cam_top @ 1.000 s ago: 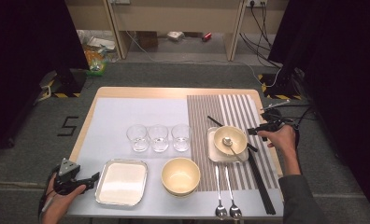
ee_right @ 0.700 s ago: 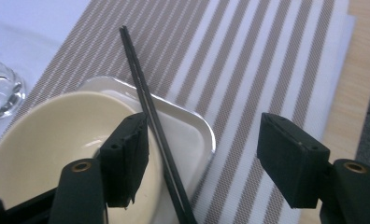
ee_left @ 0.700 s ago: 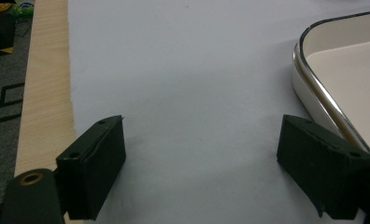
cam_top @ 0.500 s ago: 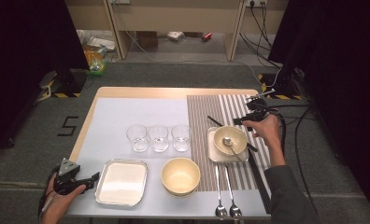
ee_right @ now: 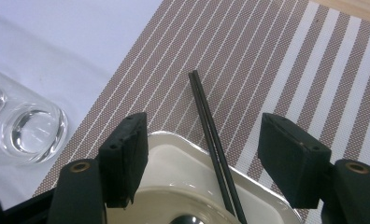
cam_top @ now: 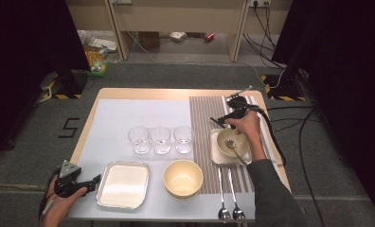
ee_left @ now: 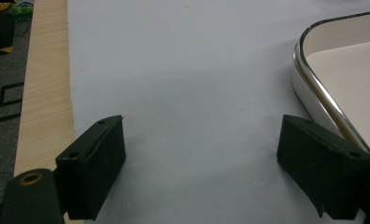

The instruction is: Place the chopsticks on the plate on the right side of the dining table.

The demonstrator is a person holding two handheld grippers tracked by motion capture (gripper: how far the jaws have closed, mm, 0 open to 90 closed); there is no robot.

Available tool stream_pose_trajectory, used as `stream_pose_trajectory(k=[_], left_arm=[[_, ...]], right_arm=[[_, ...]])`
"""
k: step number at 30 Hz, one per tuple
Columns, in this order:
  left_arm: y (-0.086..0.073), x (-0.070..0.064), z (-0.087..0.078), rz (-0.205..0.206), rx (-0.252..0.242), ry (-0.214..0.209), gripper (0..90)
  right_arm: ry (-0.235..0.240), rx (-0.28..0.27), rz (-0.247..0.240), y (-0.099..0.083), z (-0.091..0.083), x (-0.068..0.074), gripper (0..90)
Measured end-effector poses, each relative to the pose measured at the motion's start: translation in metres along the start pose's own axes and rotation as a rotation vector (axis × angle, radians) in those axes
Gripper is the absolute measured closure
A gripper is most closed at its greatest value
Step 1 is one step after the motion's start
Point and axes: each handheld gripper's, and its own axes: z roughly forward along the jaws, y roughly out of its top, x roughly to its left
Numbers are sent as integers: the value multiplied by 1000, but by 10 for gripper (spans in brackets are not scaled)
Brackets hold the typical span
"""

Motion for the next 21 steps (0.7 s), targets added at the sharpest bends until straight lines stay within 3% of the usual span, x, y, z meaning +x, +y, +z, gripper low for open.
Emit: stream_pose_trajectory(k=[11, 21], left_arm=[[0, 0, 0, 0, 0, 0, 147], [0, 0, 0, -1, 0, -1, 147]], right_arm=[[1, 45, 23, 7, 25, 2, 320], [0, 119, 32, 10, 44, 6, 289]])
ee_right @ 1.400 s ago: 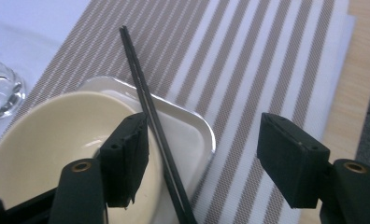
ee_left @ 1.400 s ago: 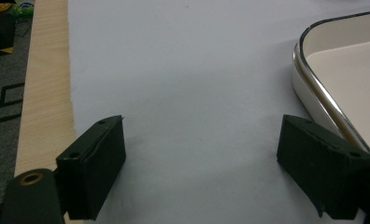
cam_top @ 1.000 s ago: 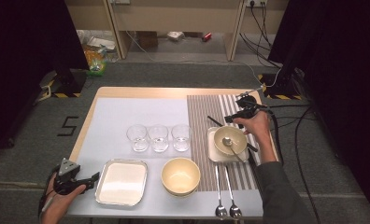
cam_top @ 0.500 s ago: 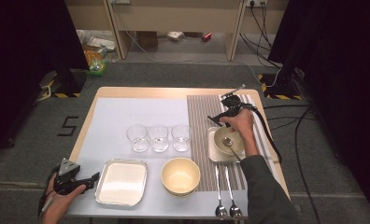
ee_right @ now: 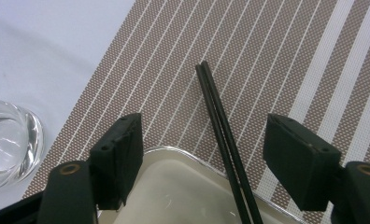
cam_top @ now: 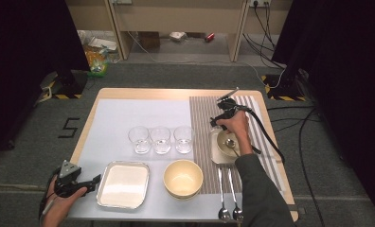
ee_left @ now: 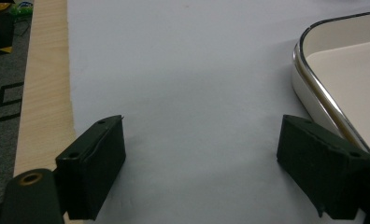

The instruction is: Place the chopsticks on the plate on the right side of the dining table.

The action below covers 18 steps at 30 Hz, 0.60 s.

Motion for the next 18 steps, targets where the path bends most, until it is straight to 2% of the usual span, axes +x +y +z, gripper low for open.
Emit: stream_pose_trajectory(k=[9, 11, 18], left_arm=[[0, 0, 0, 0, 0, 0, 147], [0, 0, 0, 0, 0, 0, 147], [0, 0, 0, 1, 1, 1, 147]], right_arm=[[5, 32, 1, 2, 8, 2, 279], [3, 39, -12, 3, 10, 1, 278], [16, 61, 3, 4, 13, 2, 278]])
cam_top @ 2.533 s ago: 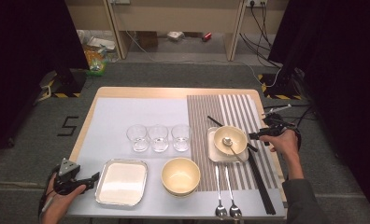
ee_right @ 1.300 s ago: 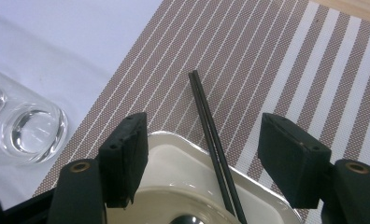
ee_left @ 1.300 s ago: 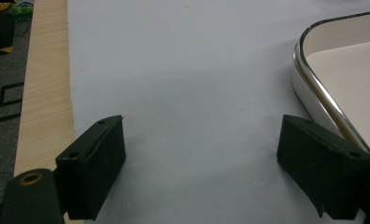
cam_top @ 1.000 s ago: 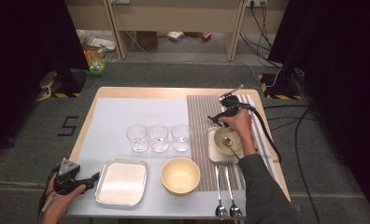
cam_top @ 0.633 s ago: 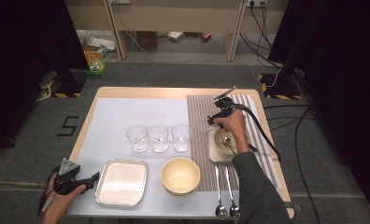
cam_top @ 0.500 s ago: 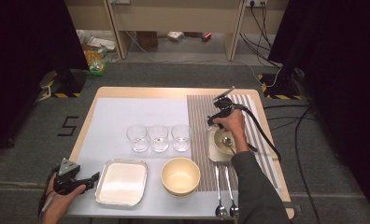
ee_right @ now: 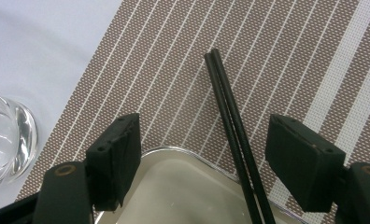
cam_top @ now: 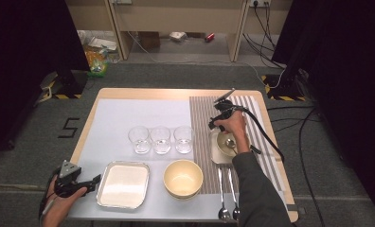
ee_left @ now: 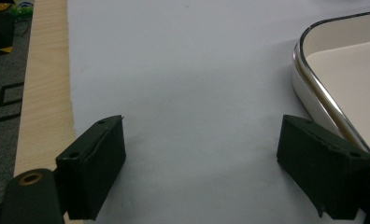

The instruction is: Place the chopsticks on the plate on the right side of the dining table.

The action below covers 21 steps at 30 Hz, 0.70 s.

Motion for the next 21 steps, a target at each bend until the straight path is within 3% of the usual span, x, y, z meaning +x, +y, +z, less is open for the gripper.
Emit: stream_pose_trajectory(k=[21], left_arm=[[0, 0, 0, -1, 1, 0, 148]], right_arm=[[54, 38, -50, 5, 5, 5, 331]])
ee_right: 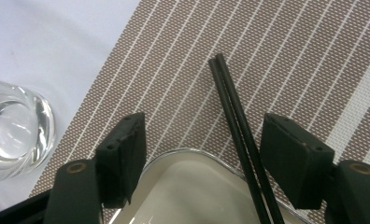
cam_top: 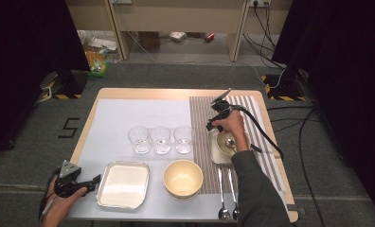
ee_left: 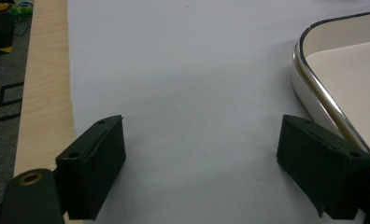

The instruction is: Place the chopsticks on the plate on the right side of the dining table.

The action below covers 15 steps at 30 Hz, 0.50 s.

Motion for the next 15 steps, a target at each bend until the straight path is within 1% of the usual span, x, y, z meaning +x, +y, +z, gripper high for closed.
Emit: stream_pose_trajectory(k=[4, 8, 10, 11, 13, 15], left_arm=[[0, 0, 0, 0, 0, 0, 148], [0, 0, 0, 0, 0, 0, 148], [0, 0, 0, 0, 0, 0, 148], [0, 0, 0, 0, 0, 0, 147], [0, 0, 0, 0, 0, 0, 148], [0, 0, 0, 0, 0, 0, 147]], right_arm=[[20, 1, -12, 0, 0, 2, 343], [25, 11, -15, -1, -1, 4, 343], [21, -4, -10, -1, -2, 3, 337], [16, -24, -8, 0, -2, 3, 335], [16, -44, -6, 1, -2, 3, 335], [16, -43, -3, 1, -1, 4, 332]])
